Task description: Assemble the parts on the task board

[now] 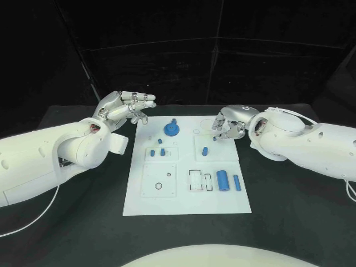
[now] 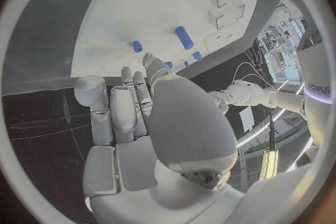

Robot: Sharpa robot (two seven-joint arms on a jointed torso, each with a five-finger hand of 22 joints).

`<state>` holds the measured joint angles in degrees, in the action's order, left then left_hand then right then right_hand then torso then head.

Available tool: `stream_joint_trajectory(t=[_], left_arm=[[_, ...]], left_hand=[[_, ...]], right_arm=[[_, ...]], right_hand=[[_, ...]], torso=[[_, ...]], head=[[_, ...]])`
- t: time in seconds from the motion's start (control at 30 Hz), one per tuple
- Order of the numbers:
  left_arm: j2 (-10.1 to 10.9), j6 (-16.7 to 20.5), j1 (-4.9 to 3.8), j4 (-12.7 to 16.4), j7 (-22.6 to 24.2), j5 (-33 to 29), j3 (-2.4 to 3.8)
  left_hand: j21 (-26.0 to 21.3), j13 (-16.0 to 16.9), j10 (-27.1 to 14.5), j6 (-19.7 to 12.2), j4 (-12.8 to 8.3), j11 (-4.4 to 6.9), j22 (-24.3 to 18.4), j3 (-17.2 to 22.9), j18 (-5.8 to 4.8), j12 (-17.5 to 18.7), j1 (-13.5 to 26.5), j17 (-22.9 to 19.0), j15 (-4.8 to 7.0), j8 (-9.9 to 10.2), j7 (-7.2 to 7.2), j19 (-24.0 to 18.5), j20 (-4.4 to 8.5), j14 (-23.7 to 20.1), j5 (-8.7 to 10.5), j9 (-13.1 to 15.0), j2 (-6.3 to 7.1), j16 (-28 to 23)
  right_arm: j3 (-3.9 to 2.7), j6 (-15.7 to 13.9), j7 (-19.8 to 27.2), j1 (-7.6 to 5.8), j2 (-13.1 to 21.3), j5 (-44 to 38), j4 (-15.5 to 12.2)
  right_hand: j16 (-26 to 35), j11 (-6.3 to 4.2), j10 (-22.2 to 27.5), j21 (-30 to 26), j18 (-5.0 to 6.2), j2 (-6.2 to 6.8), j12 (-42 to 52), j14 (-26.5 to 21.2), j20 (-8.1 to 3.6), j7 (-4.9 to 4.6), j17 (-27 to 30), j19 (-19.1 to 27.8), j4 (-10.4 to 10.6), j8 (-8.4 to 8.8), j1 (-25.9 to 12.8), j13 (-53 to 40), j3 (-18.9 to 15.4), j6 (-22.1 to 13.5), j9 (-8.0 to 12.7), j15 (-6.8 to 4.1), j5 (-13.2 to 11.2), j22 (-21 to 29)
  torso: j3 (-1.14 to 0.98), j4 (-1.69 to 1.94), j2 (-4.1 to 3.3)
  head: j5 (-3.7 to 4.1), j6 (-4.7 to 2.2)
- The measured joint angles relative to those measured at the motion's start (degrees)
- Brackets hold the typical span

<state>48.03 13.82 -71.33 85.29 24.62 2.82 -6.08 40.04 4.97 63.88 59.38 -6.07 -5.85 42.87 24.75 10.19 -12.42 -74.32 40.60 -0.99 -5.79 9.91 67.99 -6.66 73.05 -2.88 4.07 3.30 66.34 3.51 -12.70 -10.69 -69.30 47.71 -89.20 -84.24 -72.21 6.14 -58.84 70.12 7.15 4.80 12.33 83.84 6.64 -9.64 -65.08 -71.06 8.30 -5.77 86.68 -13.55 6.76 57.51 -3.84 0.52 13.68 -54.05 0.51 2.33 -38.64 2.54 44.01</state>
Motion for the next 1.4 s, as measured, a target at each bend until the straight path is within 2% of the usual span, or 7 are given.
stream_joint_trajectory(t=[0.2,0.33,0.47,0.7,1.13,1.4], left_arm=[[0.27,0.00,0.03,0.69,0.87,-1.55,-0.29],[0.29,0.00,0.03,0.81,1.21,-2.09,-0.34],[0.30,0.00,0.03,0.83,1.36,-2.41,-0.36],[0.26,0.01,0.02,0.81,1.41,-2.71,-0.38],[0.18,0.01,0.02,0.87,1.41,-2.91,-0.40],[0.17,0.01,0.02,0.89,1.40,-2.95,-0.40]], left_hand=[[-0.30,0.05,0.00,0.00,0.00,0.00,-0.06,0.00,-0.01,0.00,0.00,-0.29,0.17,0.00,0.00,0.00,0.00,-0.16,0.00,0.00,0.00,0.00],[-0.30,0.05,0.00,0.00,0.00,0.00,-0.11,0.00,0.00,0.00,0.00,-0.47,-0.04,0.00,0.00,0.00,0.00,-0.37,0.00,0.00,0.00,-0.27],[-0.30,0.04,0.00,0.00,0.00,0.00,-0.11,0.00,-0.01,0.00,0.00,-0.47,-0.04,0.00,0.00,0.00,0.00,-0.37,0.00,0.01,0.00,-0.27],[-0.30,0.04,0.00,0.00,0.00,0.00,-0.17,0.00,-0.01,0.00,-0.22,-0.61,-0.04,0.00,0.00,0.00,0.00,-0.37,0.00,0.01,-0.22,-0.27],[-0.55,0.04,0.00,0.00,-0.17,0.00,-0.30,-0.17,-0.02,-0.24,-0.22,-0.79,0.17,0.00,0.00,0.00,0.00,-0.58,0.00,0.01,-0.22,-0.27],[-0.54,0.08,0.00,0.00,-0.17,0.00,-0.36,-0.17,-0.03,-0.24,-0.53,-0.79,0.17,-0.22,0.00,0.00,0.00,-0.57,0.00,0.02,-0.53,-0.27]], right_arm=[[0.02,0.75,-0.28,0.57,-0.87,-0.61,0.49],[0.01,1.16,-0.32,0.79,-1.26,-0.82,0.82],[0.01,1.63,-0.34,0.91,-1.59,-0.96,1.12],[0.01,2.39,-0.35,1.08,-2.26,-1.09,1.92],[-0.10,3.73,-0.93,1.56,-3.05,-1.36,2.97],[-0.26,3.84,-1.44,1.72,-3.63,-2.04,3.19]], right_hand=[[-0.23,0.00,0.00,0.41,-0.01,0.16,-0.19,0.00,0.22,0.00,0.00,-0.22,-0.36,0.00,0.17,0.98,0.95,0.00,0.00,0.00,-0.14,-0.58],[-0.23,-0.33,-0.33,0.42,-0.01,0.15,-0.19,0.00,0.22,0.00,0.01,-0.22,-0.56,0.00,0.82,2.06,2.23,0.00,-0.03,0.00,-1.82,-0.84],[-0.46,-0.31,-0.75,0.65,-0.01,0.01,-0.19,0.00,0.01,-0.19,0.01,-0.43,-0.58,0.00,0.95,2.67,2.93,0.20,-0.07,0.00,-1.83,-1.07],[-0.46,-0.50,-1.99,1.28,-0.01,-0.38,-0.40,0.00,-0.16,0.04,0.01,-0.60,-1.13,0.00,1.92,3.93,5.32,1.21,-0.13,-0.01,-2.69,-1.74],[-0.67,-0.91,-3.66,2.00,-0.01,-0.07,-0.65,0.00,-0.39,0.34,0.06,-0.86,-2.38,0.00,2.22,6.22,10.77,2.39,-0.12,-0.01,-3.65,-2.69],[-0.67,-1.13,-4.64,2.43,-0.01,0.32,-0.63,0.00,-0.40,0.45,0.49,-1.25,-2.93,0.00,1.82,6.94,12.67,3.26,-0.17,-0.01,-4.00,-3.46]], torso=[[-0.01,0.01,0.00],[-0.01,0.01,0.02],[-0.02,0.00,0.03],[-0.05,-0.04,0.03],[-0.06,-0.07,0.01],[-0.05,-0.07,0.02]], head=[[-0.22,0.01],[-0.26,-0.02],[-0.34,-0.03],[-0.53,-0.10],[-0.60,0.51],[-0.60,0.82]])
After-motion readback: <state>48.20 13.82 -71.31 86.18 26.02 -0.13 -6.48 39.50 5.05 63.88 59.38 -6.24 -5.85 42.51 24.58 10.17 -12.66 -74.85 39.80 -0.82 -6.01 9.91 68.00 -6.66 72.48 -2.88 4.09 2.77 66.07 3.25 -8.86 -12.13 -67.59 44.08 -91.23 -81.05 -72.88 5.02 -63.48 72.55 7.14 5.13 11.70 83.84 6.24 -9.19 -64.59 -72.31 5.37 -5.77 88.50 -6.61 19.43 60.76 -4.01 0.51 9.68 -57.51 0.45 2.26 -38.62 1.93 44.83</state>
